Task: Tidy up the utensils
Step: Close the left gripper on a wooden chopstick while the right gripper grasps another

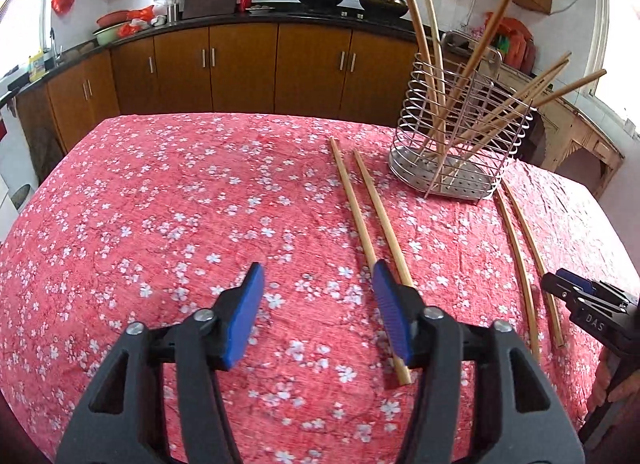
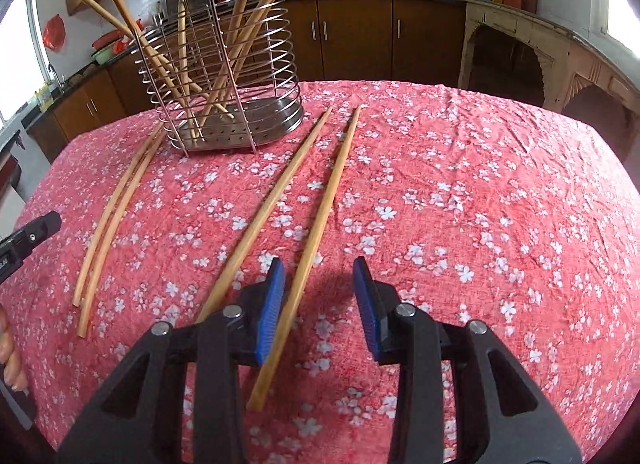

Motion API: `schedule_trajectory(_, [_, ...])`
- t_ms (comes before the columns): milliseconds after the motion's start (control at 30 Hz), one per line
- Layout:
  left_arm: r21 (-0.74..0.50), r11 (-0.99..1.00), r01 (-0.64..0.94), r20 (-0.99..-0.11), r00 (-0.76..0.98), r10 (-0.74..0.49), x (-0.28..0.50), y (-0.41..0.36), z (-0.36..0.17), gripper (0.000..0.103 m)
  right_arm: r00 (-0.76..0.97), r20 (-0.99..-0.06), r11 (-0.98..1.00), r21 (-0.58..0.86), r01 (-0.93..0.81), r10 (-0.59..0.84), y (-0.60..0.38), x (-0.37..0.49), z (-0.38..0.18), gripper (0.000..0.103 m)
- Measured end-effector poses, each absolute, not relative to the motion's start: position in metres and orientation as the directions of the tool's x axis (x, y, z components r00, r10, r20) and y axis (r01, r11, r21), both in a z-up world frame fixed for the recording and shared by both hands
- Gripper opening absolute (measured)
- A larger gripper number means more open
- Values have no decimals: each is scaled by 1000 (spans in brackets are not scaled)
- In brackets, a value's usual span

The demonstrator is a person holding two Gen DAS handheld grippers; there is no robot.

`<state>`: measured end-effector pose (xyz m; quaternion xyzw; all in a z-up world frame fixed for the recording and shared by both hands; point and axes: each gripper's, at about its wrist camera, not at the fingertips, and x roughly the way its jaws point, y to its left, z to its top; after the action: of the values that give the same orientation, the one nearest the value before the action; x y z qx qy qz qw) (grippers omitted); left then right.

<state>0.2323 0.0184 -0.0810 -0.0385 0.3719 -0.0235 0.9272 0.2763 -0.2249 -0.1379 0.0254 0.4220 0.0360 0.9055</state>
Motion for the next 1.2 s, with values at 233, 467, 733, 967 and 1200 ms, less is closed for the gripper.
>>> schedule_trajectory(233, [-76, 996, 38, -702, 707, -81, 233, 7, -84, 62, 643, -765, 999, 46, -8, 41, -229, 284, -141, 8])
schedule_trajectory(467, [-50, 996, 75, -730, 678, -87, 240, -12, -91, 43, 641, -766, 984, 72, 160, -48, -278, 288, -140, 8])
schedule_trajectory(733, [0, 998, 64, -767, 641, -41, 250, -27, -104, 21, 644, -764, 986, 65, 153, -49, -285, 284, -142, 8])
schedule_trajectory(967, [11, 1000, -5, -769, 639, 11, 259, -2, -105, 8, 646, -762, 985, 76, 153, -42, -295, 275, -142, 8])
schedule_trajectory(1200, [6, 1000, -23, -770, 638, 19, 264, 35, -105, 8, 644, -763, 981, 78, 177, -56, -303, 273, -141, 8])
